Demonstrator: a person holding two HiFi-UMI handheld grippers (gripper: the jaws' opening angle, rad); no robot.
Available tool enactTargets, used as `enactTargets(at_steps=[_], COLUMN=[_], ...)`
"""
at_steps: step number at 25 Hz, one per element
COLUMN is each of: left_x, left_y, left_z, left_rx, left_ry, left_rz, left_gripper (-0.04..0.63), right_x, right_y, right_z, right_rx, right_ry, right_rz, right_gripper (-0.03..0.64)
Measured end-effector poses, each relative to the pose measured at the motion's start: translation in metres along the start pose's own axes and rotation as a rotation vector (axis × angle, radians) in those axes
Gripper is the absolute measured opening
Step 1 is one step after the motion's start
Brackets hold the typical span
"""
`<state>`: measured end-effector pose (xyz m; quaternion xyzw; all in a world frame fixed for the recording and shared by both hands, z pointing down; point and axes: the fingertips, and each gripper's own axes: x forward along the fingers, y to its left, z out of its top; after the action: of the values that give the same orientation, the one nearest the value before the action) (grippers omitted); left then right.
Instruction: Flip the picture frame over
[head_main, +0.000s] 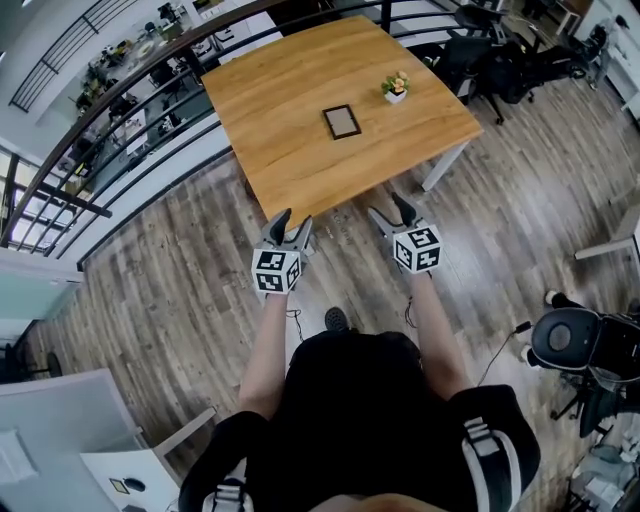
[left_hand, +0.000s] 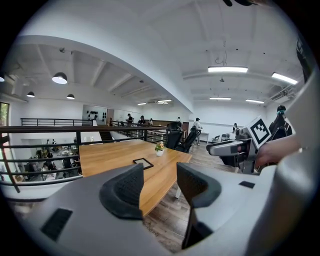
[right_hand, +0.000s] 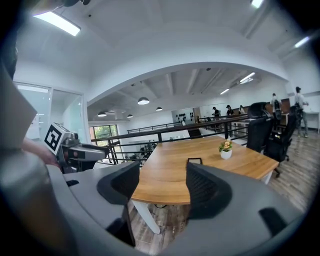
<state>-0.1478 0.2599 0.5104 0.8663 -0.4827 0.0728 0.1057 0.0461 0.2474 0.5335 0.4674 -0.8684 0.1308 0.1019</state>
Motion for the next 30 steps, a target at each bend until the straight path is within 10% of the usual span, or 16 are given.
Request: enactTargets(at_steps=[30], left_x=[0.010], left_y=[0.058], left_z=[-0.005], left_rx=[-0.028], left_ry=[0.019], left_rz=[0.017], left_gripper=[0.206], right_x=[0.059], right_y=[0.009], right_z=[-0.004], right_rx=[0.049], right_ry=[0.013], right_rz=[-0.007], right_gripper=[0.285])
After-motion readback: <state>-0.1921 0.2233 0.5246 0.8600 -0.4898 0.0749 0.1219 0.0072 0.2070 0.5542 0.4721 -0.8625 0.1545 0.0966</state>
